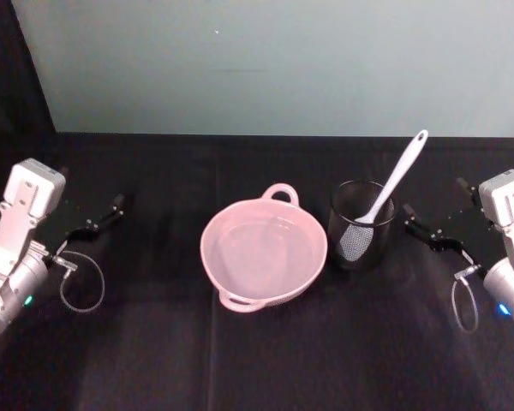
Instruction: Use the one hand to pick up the spoon and stir the clear water in the bowl.
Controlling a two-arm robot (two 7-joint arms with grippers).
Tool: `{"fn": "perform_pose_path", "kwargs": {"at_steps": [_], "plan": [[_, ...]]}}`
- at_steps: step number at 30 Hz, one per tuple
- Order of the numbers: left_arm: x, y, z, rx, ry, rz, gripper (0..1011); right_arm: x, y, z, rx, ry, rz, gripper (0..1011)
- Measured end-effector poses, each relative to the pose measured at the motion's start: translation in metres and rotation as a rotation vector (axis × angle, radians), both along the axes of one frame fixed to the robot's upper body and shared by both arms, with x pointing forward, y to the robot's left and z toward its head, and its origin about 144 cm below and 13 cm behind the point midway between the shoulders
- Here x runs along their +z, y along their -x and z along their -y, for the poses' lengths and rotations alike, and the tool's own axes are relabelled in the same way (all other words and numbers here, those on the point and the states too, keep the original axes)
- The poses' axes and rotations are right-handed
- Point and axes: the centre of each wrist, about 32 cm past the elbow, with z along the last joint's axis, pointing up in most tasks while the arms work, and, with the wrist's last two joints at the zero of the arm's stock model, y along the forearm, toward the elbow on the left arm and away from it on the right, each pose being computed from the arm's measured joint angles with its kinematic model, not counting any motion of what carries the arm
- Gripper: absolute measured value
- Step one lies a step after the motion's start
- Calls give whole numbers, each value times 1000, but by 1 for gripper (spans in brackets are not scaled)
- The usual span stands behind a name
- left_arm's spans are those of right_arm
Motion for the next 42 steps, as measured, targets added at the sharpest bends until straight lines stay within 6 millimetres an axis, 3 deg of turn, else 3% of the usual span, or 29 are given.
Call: {"fn": "perform_pose_path", "kwargs": {"at_steps": [25,34,38,42], "plan": [[0,0,0,0,0,0,1011,0,0,0,0,0,0,1004],[0,0,0,0,0,0,1011,19,17,27,-59,9,-9,1004],[0,0,0,0,0,0,1011,34,25,39,-49,-93,-31,1004],[0,0,0,0,0,0,1011,53,25,46,18,-308,-94,1004]]}}
